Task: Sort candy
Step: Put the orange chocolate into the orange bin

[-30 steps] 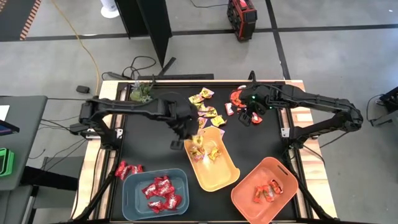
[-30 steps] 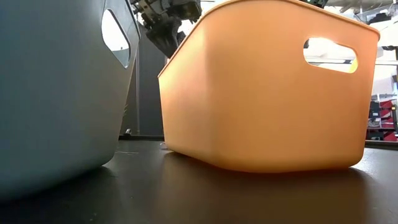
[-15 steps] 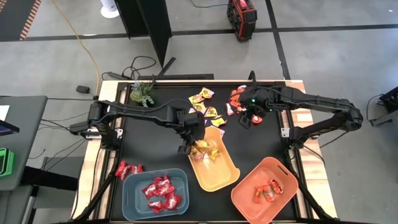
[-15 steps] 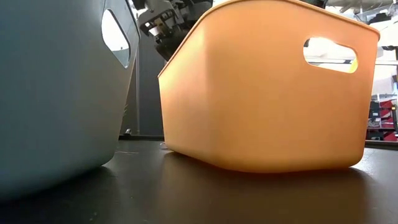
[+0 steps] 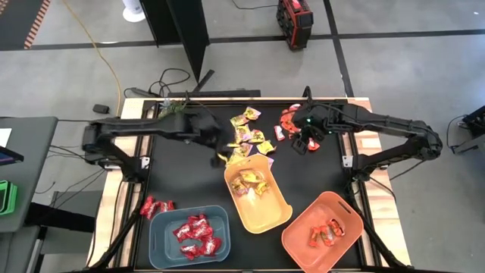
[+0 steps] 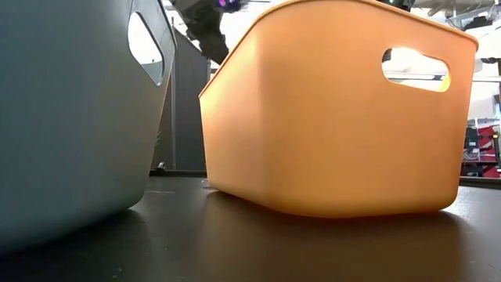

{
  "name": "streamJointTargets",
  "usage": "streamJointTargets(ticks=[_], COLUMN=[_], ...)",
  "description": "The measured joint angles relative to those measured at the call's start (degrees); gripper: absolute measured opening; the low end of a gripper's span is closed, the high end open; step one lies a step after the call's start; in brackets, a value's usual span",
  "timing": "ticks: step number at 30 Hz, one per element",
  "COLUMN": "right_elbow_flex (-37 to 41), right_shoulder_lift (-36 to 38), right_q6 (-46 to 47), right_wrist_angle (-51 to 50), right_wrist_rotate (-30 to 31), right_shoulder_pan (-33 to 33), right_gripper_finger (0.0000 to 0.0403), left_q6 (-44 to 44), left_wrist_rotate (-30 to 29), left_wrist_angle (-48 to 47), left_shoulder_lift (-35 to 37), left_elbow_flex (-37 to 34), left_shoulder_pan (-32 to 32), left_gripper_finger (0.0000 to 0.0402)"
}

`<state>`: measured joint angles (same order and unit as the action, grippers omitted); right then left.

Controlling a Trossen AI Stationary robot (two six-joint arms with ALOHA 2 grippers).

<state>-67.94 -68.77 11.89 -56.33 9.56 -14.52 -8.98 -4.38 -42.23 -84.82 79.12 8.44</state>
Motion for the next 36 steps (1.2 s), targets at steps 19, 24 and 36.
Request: streamJointTargets(ticks=[19, 24, 36], right_elbow_flex=[5.93, 9.27, 12.00], right_shoulder_lift=[-4.59, -7.93, -18.15], right_q6=[5.58, 4.10, 1.29], right_wrist_angle=[-14.77, -14.07, -9.60], right_wrist_rotate=[1.24, -0.68, -2.46], right_shoulder_pan=[-14.50, -16.19, -16.79], right_gripper_finger=[0.0238, 0.0239, 0.0261], left_q6=[14.90, 14.18, 10.97], left_wrist_rotate=[0.12, -0.46, -1.24], left_wrist_angle=[17.42, 22.07, 23.61], left_shoulder_lift=[18.12, 23.68, 38.27], left_elbow_flex=[-26.11, -32.12, -41.24], left_shoulder_pan=[6.65, 6.82, 6.88], left_gripper_finger=[0.0251, 0.0251, 0.0251])
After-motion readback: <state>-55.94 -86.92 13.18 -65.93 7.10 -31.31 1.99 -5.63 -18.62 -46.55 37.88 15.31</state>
